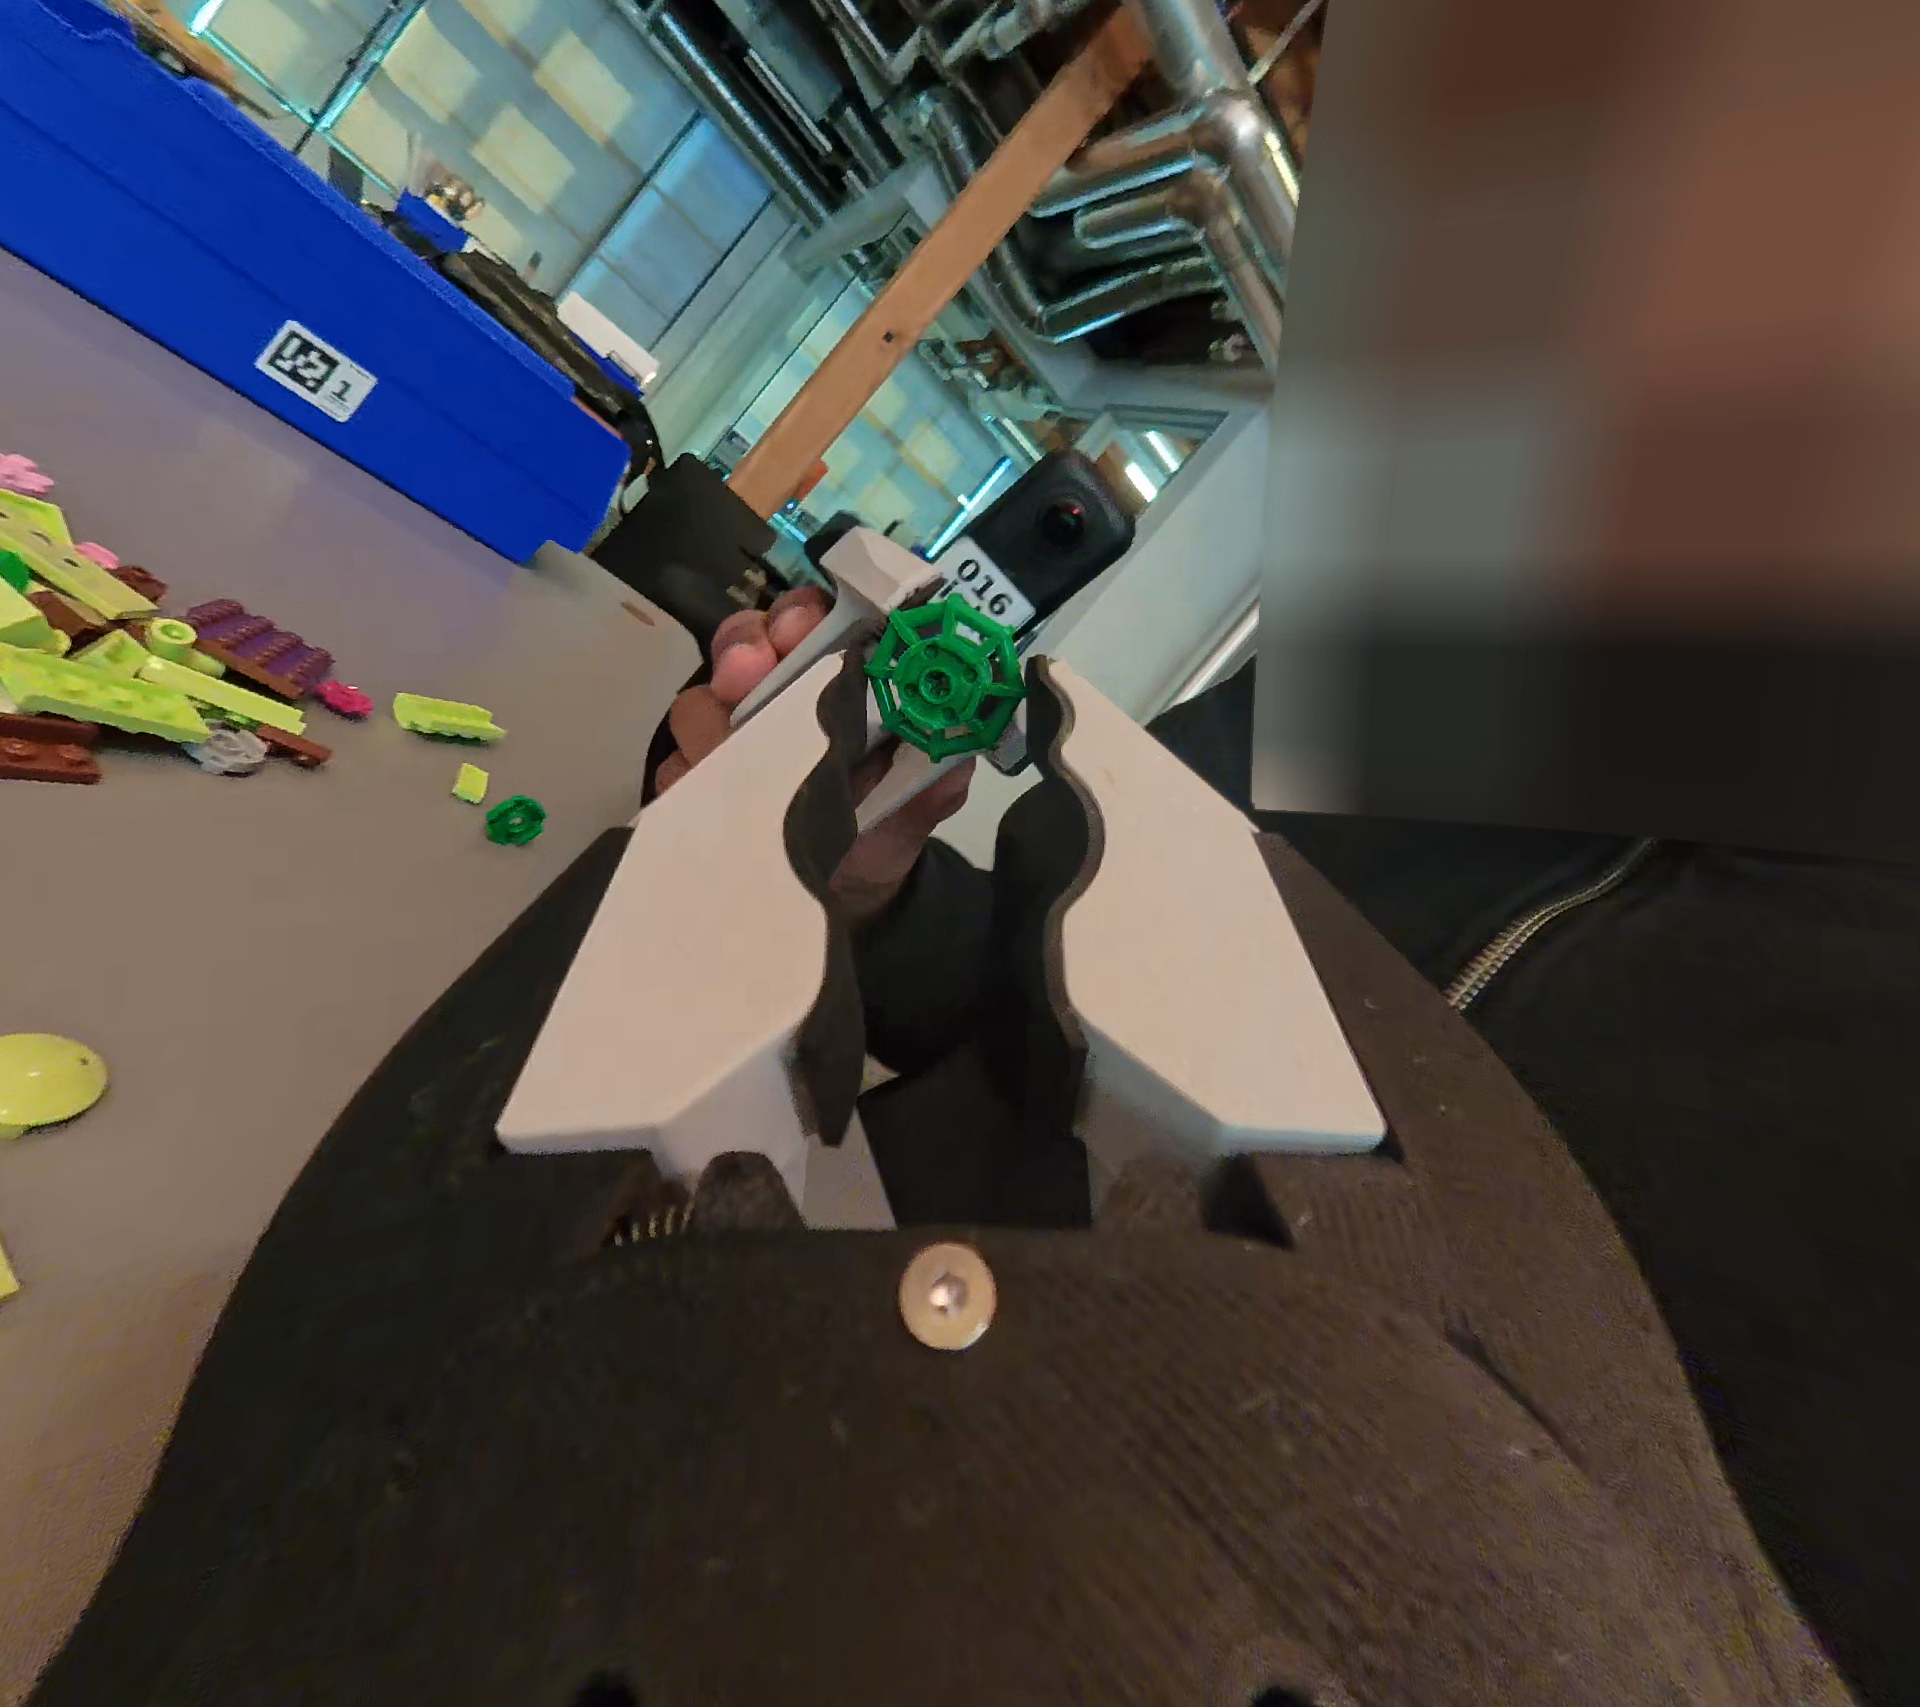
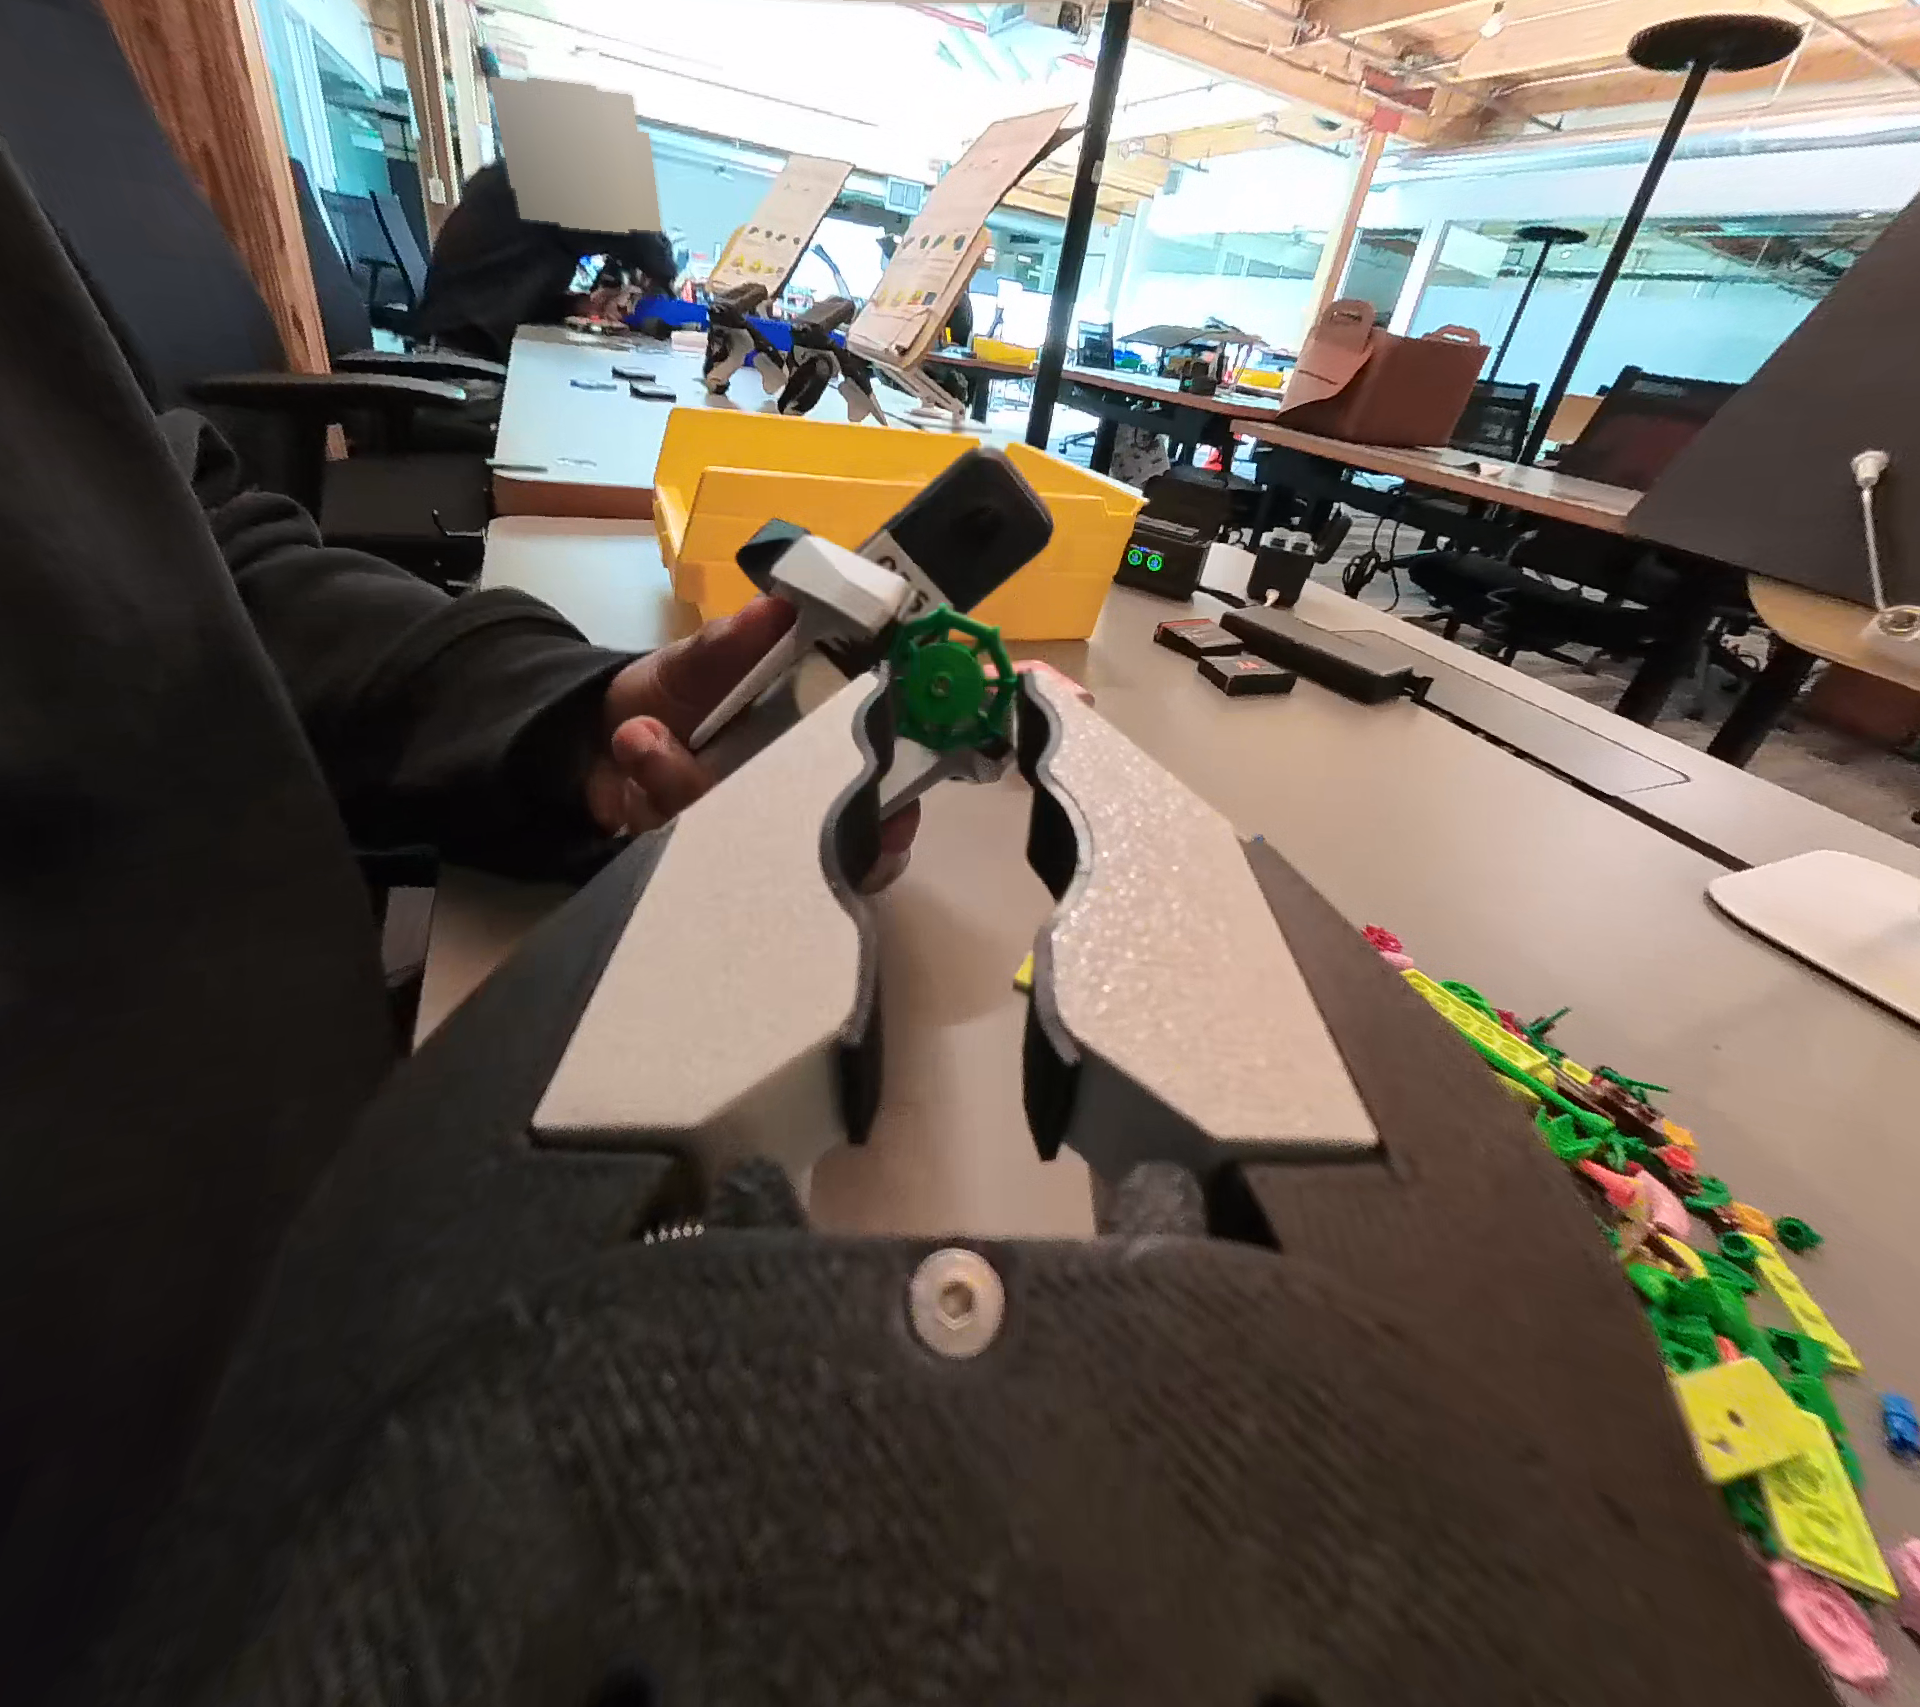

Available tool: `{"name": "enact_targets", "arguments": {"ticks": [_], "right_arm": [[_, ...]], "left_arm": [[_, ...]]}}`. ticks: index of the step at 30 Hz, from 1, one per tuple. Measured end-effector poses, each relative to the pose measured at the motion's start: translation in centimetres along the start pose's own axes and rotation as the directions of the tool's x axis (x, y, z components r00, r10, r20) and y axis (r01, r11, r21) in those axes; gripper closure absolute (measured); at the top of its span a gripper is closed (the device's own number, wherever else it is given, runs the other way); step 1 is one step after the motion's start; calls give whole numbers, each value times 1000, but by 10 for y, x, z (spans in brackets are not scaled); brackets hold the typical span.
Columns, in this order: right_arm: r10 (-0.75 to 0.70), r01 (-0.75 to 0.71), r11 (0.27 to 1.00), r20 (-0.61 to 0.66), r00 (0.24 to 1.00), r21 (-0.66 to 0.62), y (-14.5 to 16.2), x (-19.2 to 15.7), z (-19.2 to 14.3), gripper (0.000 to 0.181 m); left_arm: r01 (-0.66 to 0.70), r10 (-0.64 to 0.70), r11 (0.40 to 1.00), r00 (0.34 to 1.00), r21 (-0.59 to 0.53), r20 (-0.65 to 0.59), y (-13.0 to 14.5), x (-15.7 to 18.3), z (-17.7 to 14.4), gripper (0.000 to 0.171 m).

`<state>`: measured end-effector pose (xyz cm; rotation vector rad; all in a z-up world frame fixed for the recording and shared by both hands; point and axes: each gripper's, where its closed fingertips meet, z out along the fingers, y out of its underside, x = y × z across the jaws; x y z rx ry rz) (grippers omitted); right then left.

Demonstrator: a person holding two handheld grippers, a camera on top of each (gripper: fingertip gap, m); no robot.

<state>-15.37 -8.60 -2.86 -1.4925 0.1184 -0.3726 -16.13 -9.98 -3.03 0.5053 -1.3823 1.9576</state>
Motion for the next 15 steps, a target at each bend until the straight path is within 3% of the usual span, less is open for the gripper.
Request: {"name": "enact_targets", "arguments": {"ticks": [5,15], "right_arm": [[-50,49,998,-17,999,-44,4,0,0,164],[-14,15,996,13,1000,-83,11,-1,0,162]], "left_arm": [[-43,43,999,998,-5,41,1,-4,0,143],[-82,85,996,993,-36,76,3,-8,-1,143]]}}
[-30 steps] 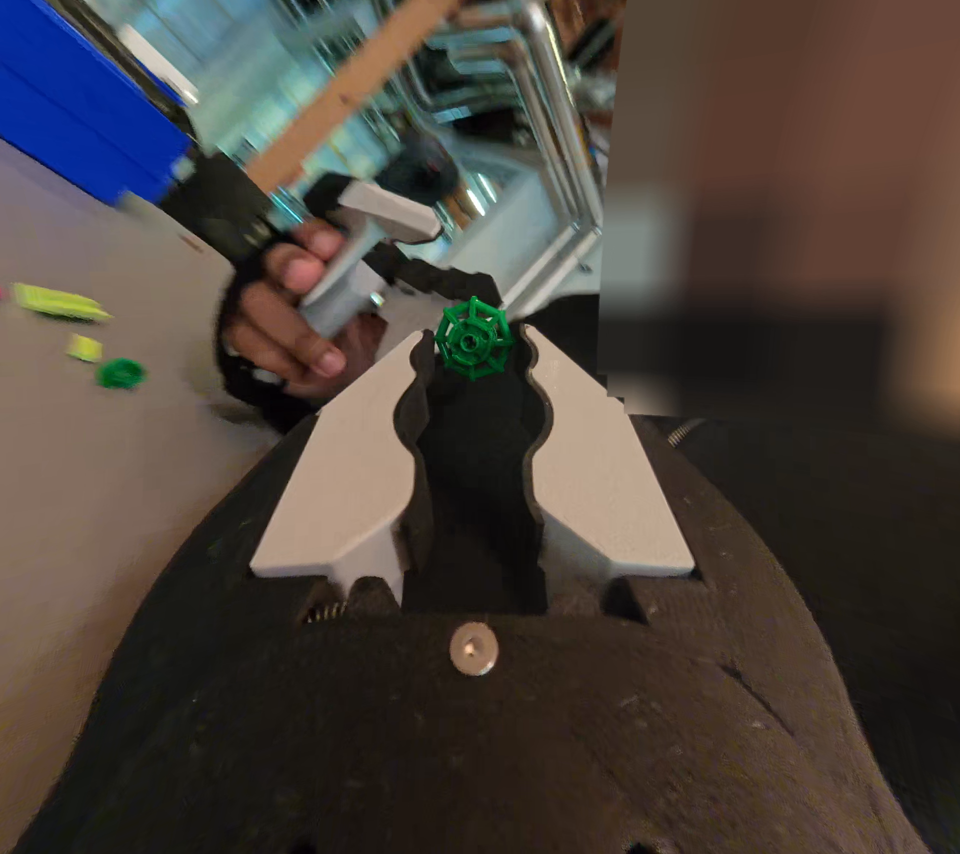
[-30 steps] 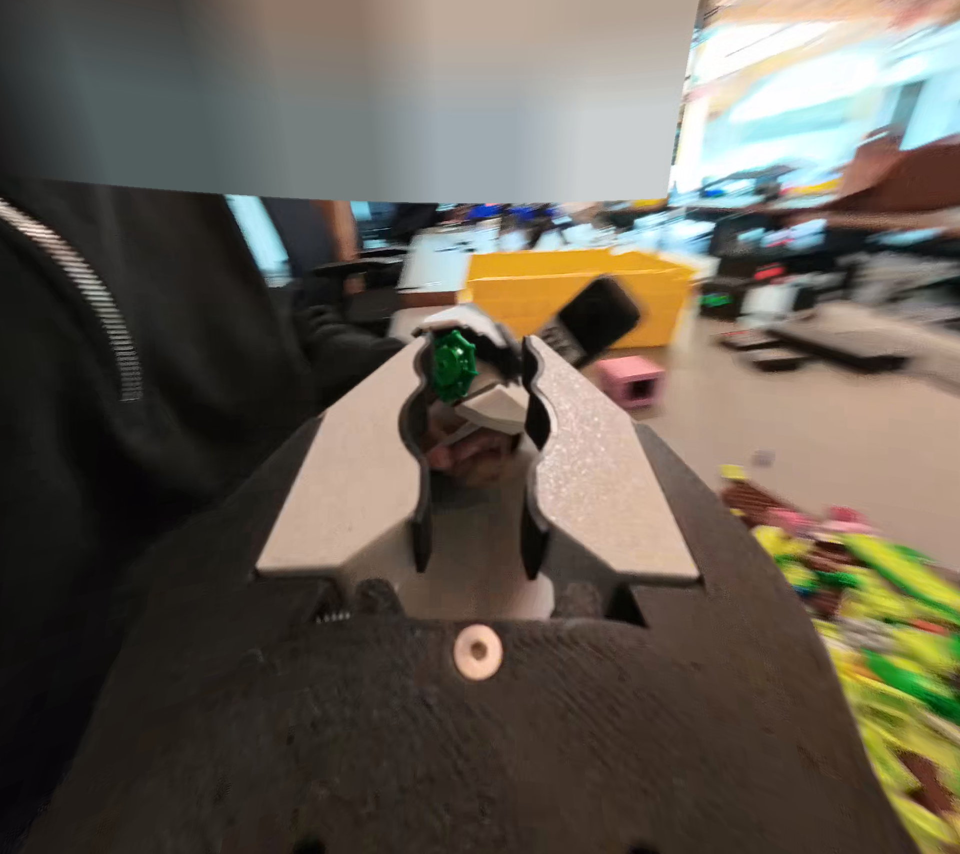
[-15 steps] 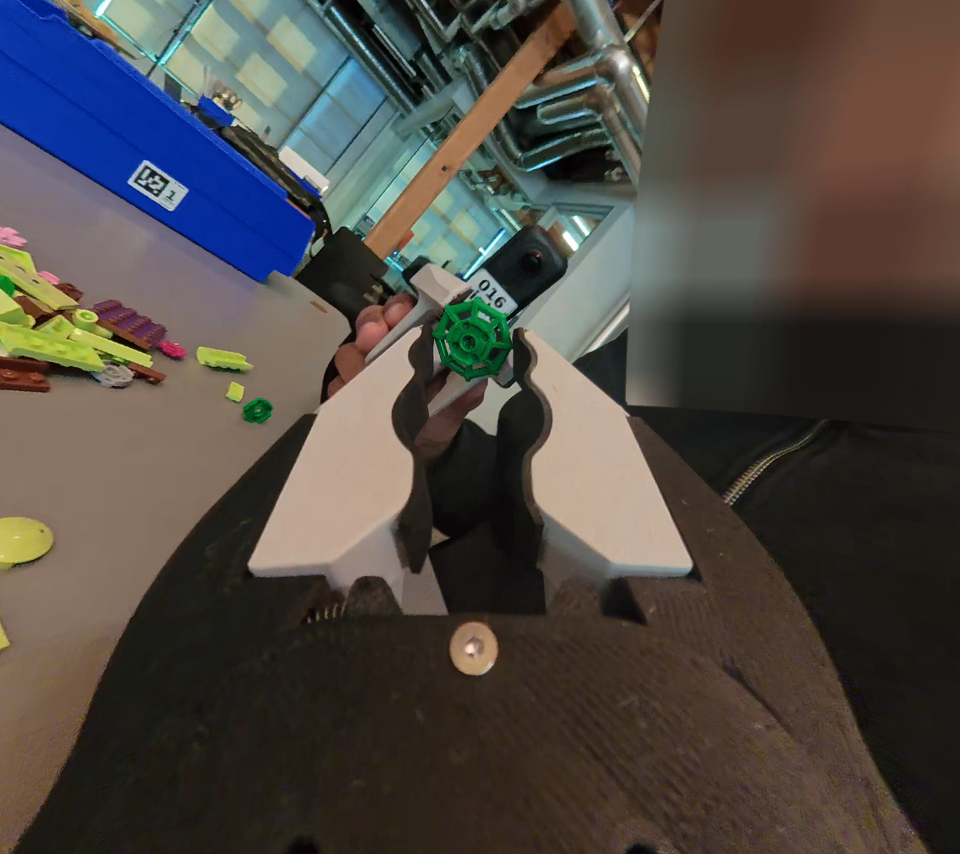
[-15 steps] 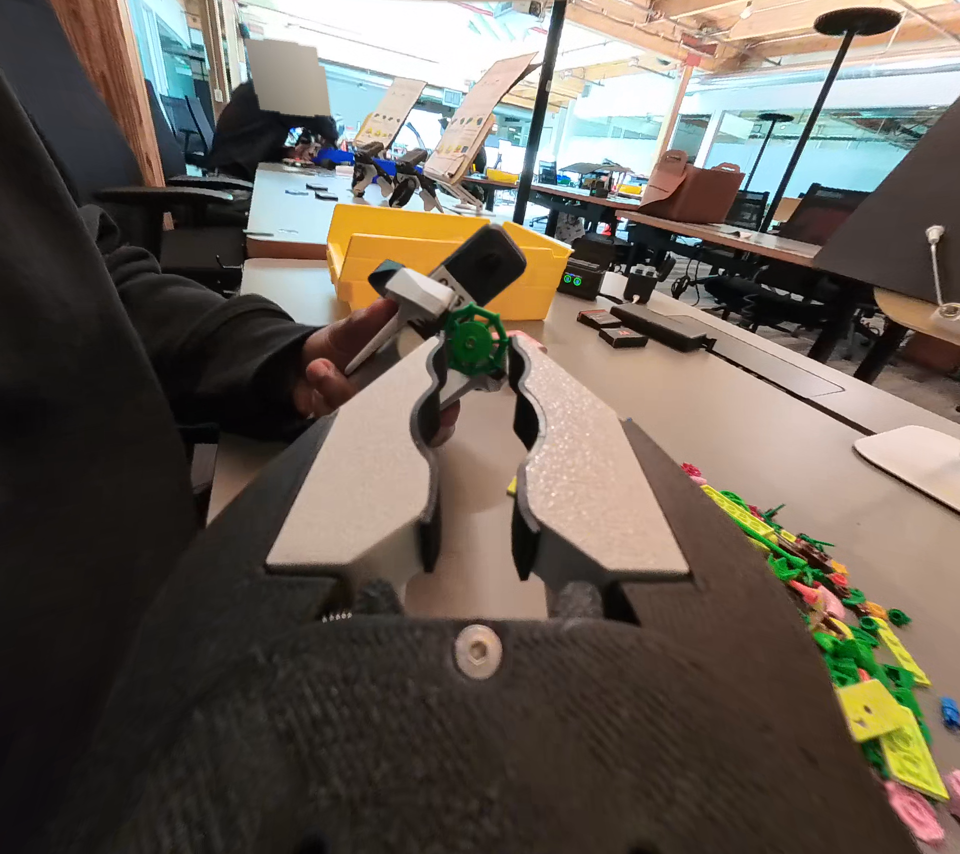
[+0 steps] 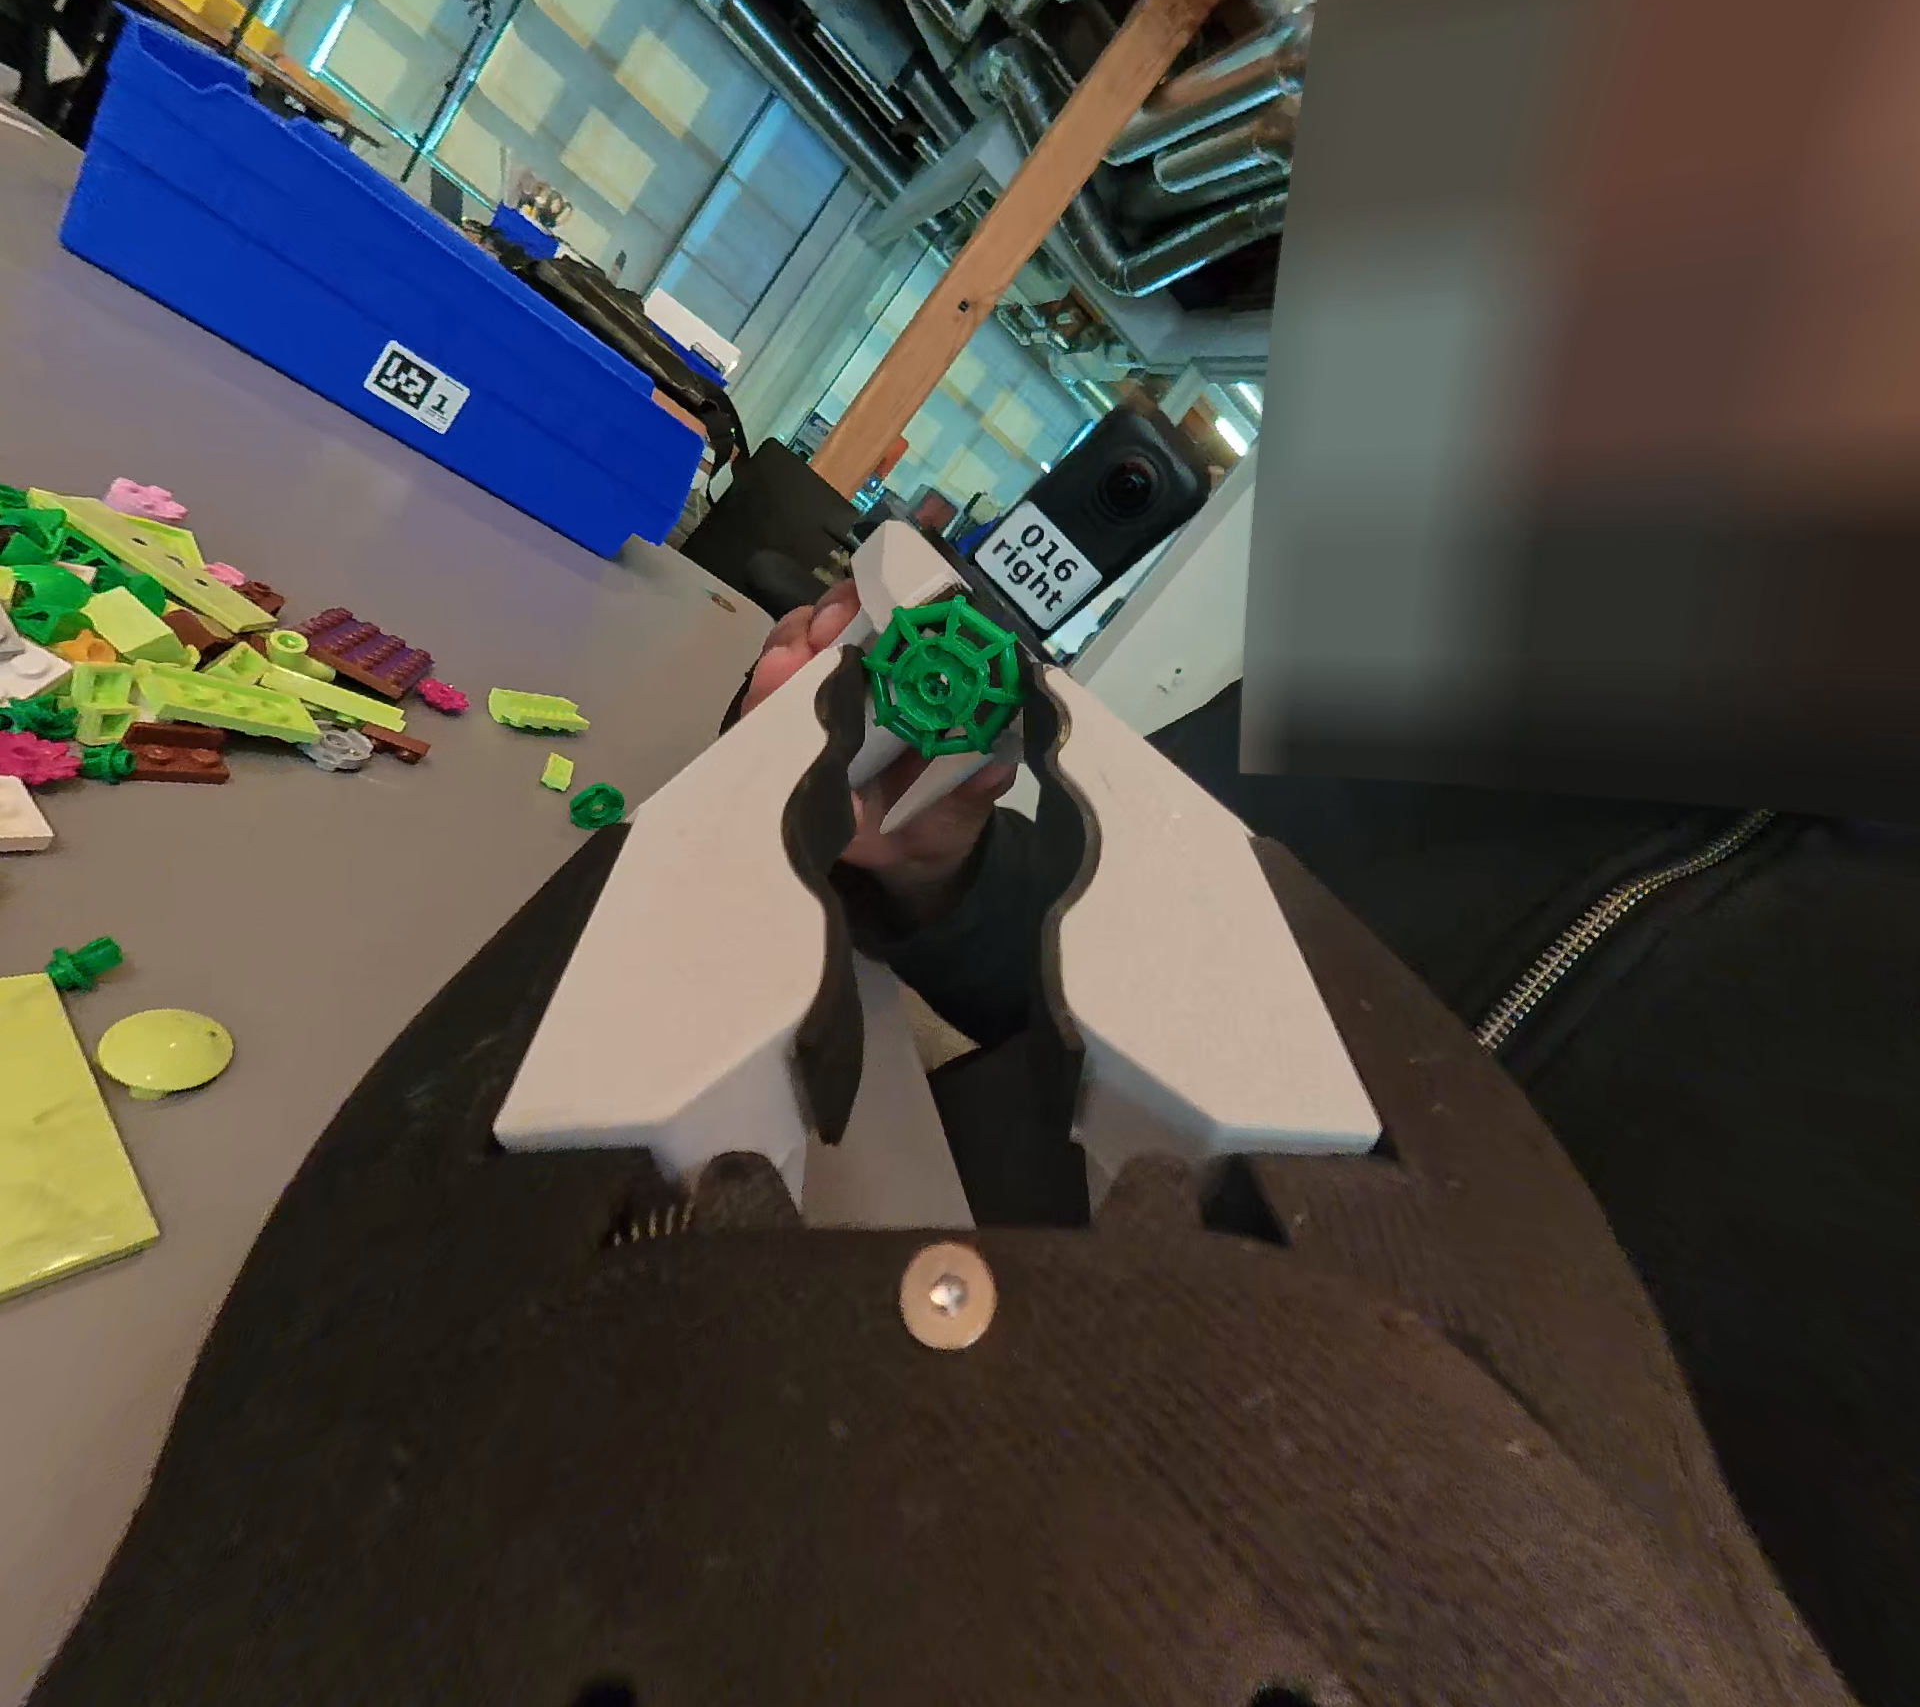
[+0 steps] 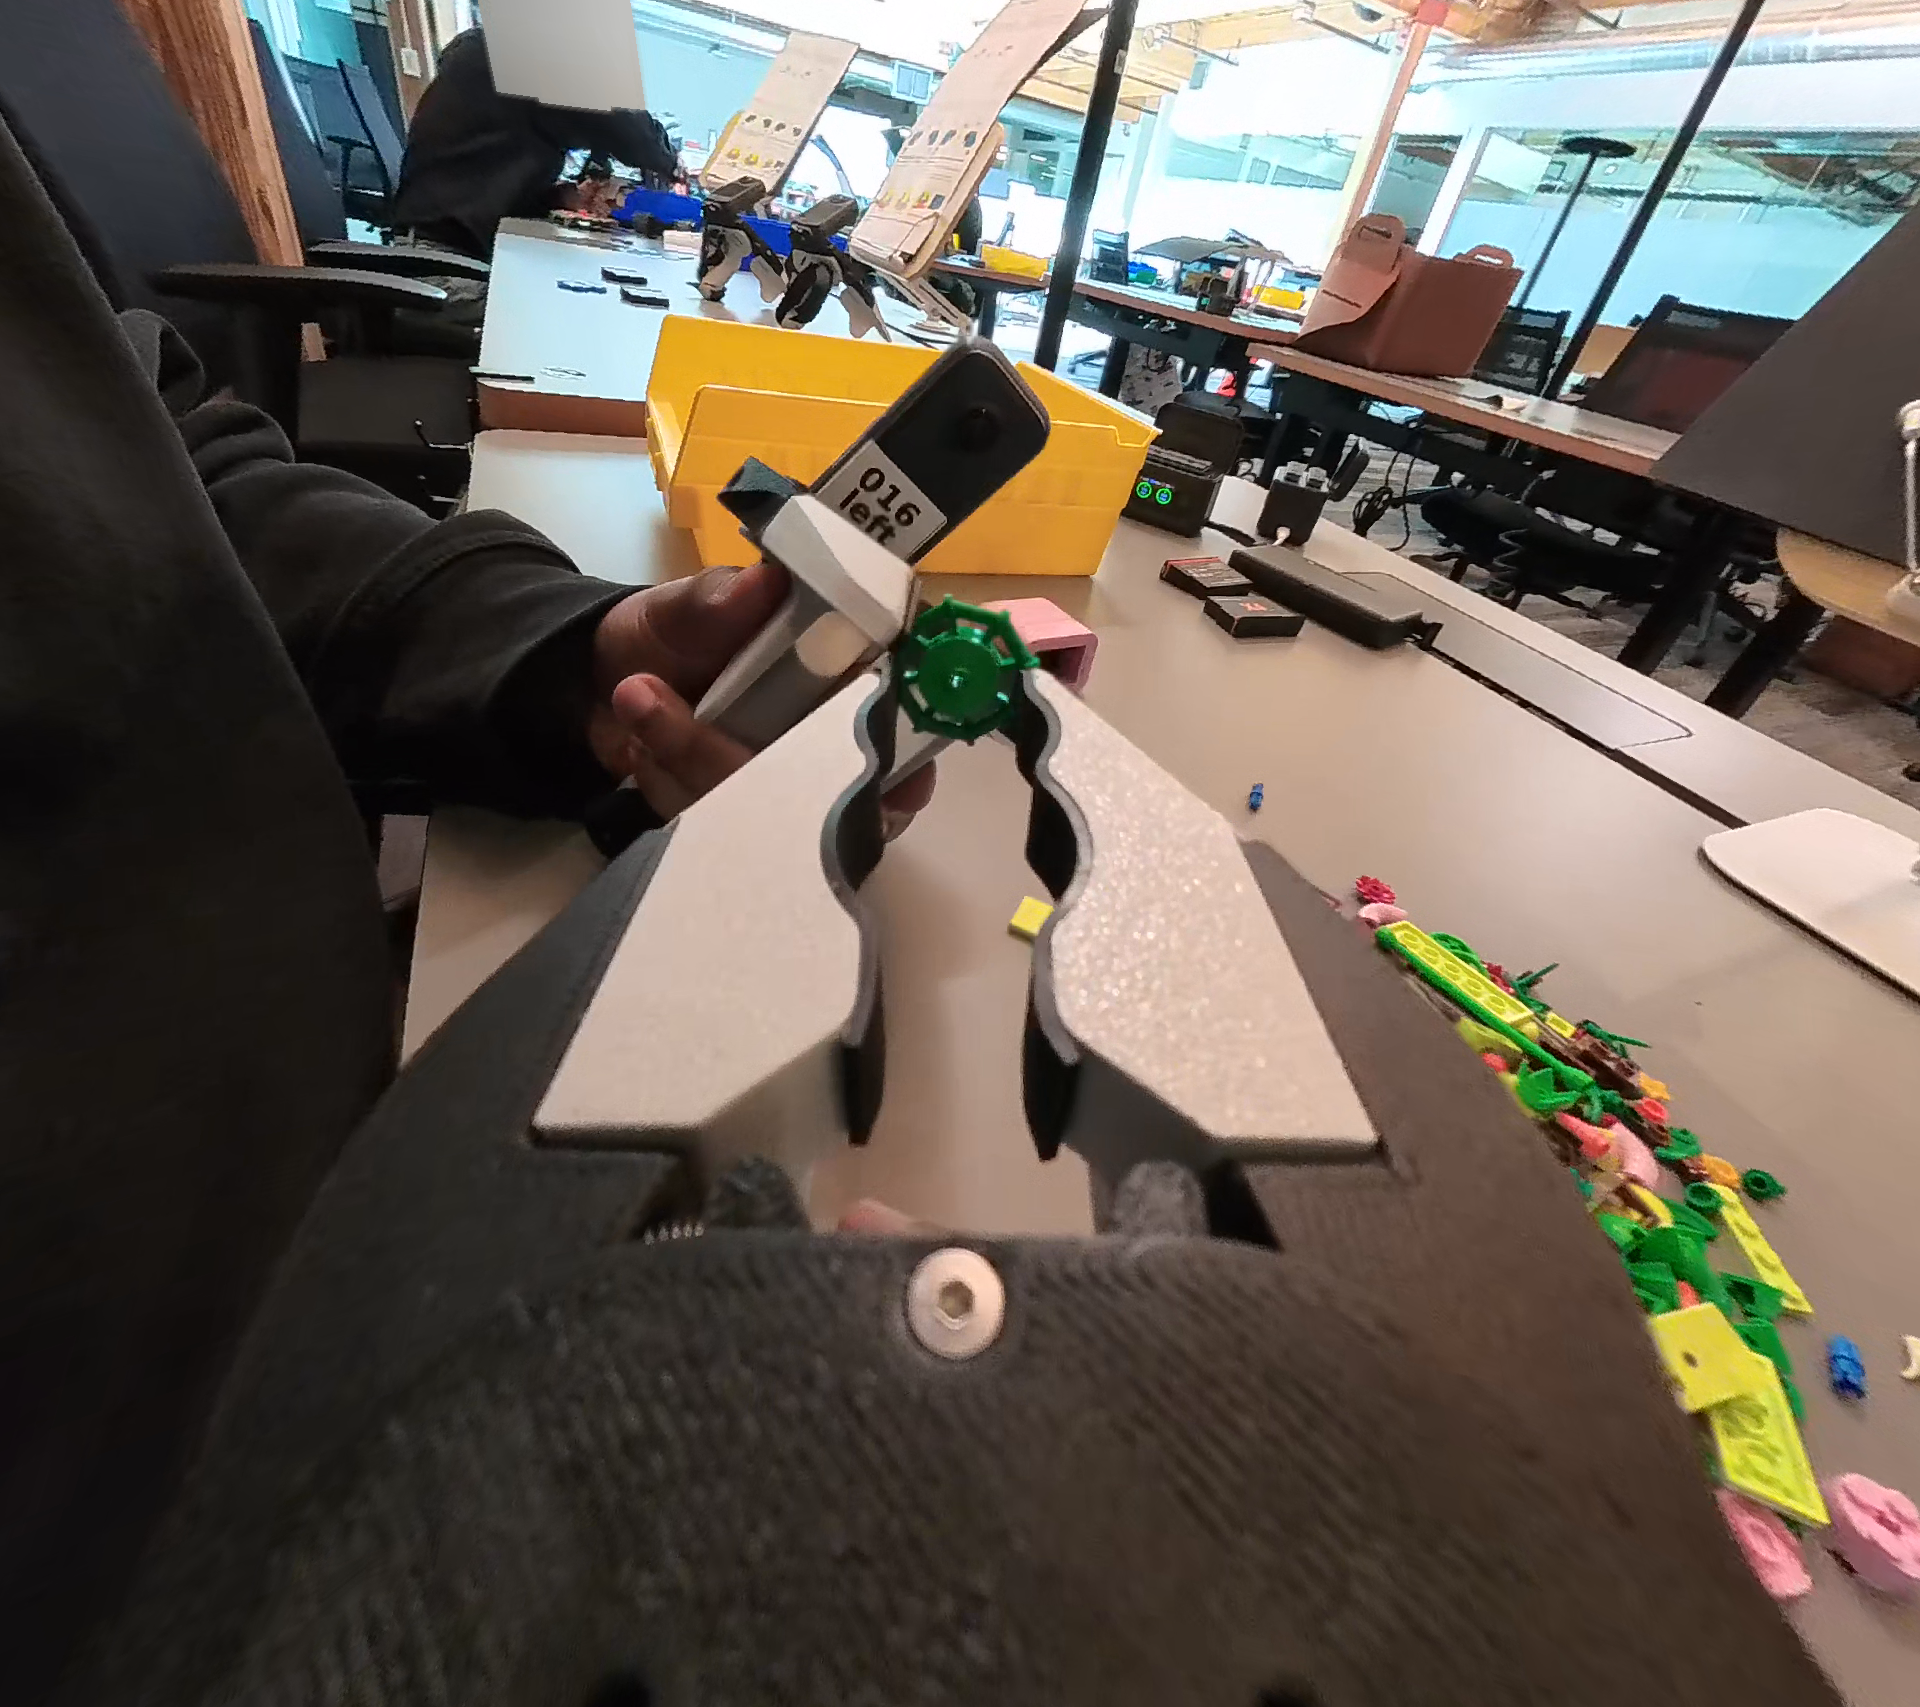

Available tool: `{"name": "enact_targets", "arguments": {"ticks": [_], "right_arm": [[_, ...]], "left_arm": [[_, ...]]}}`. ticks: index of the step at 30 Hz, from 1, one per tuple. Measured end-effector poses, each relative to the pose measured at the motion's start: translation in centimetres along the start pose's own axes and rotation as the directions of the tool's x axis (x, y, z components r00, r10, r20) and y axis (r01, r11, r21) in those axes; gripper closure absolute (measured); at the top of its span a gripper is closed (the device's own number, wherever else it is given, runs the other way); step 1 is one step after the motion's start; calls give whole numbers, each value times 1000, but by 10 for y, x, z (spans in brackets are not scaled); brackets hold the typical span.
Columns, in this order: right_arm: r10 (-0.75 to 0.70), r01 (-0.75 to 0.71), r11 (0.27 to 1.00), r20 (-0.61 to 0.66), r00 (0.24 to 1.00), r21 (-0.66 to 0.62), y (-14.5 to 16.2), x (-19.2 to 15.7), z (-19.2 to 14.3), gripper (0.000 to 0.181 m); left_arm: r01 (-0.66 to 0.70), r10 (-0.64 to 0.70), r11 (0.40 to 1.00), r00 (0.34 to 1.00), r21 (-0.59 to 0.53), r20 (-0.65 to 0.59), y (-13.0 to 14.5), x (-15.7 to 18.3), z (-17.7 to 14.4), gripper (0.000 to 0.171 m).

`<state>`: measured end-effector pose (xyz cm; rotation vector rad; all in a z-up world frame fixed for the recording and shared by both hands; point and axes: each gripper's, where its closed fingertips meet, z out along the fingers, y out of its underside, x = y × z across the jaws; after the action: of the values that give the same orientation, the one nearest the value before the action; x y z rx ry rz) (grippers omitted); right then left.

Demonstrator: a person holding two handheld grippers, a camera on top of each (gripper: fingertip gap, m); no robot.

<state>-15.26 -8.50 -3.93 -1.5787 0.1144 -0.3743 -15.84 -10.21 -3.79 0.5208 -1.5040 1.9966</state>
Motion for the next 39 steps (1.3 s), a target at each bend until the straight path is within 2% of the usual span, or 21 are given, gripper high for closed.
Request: {"name": "enact_targets", "arguments": {"ticks": [6,13,19,26,39], "right_arm": [[22,-22,1000,8,1000,-6,2,-1,0,162],[-24,24,1000,-10,1000,-10,3,-5,1,160],[69,-70,997,58,996,13,4,-5,-3,165],[71,-72,997,63,995,12,5,-5,-4,170],[-98,97,995,-23,995,-23,8,-3,-5,170]], "left_arm": [[-56,57,998,998,-19,34,2,-2,0,143],[-60,60,998,998,-23,36,3,-3,0,144],[-72,73,996,997,-49,28,7,-2,1,143],[-90,92,994,995,-66,24,10,-1,2,143],[-64,67,996,997,-63,35,10,-5,2,145]]}}
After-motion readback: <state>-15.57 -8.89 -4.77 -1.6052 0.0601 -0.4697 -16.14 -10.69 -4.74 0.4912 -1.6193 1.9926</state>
